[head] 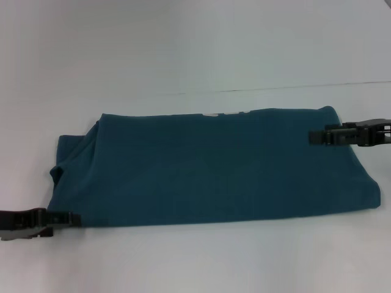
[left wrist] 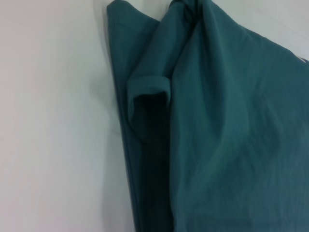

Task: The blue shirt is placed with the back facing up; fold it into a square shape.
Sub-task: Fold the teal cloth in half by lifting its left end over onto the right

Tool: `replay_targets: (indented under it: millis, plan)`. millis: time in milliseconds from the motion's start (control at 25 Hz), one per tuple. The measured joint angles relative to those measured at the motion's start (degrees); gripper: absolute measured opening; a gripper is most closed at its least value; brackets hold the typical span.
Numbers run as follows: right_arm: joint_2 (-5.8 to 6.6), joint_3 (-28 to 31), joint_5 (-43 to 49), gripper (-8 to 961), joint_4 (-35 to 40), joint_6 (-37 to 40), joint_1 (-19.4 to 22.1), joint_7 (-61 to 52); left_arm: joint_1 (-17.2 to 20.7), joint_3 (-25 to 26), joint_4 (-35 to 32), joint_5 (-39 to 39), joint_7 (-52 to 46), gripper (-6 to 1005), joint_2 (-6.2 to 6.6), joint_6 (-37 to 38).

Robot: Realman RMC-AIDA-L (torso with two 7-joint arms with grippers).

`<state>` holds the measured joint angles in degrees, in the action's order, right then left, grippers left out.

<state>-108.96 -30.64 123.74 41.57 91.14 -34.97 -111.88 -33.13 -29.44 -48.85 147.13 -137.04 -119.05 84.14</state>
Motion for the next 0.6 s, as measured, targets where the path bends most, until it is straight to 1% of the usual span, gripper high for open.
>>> replay_targets:
  millis: [320,600]
  plan:
    - [0.03,-2.5,0.3,912,0.0,1.8,-0.2,0.6,-0.4,-0.1,0.0,1.4,-0.8,844,0.08,-0.1]
    - [0.09,-2.5,0.3,913,0.0,2.0,-0.2,0.7,-0.5,-0.3,0.0,1.5,-1.0,843,0.06,0.3]
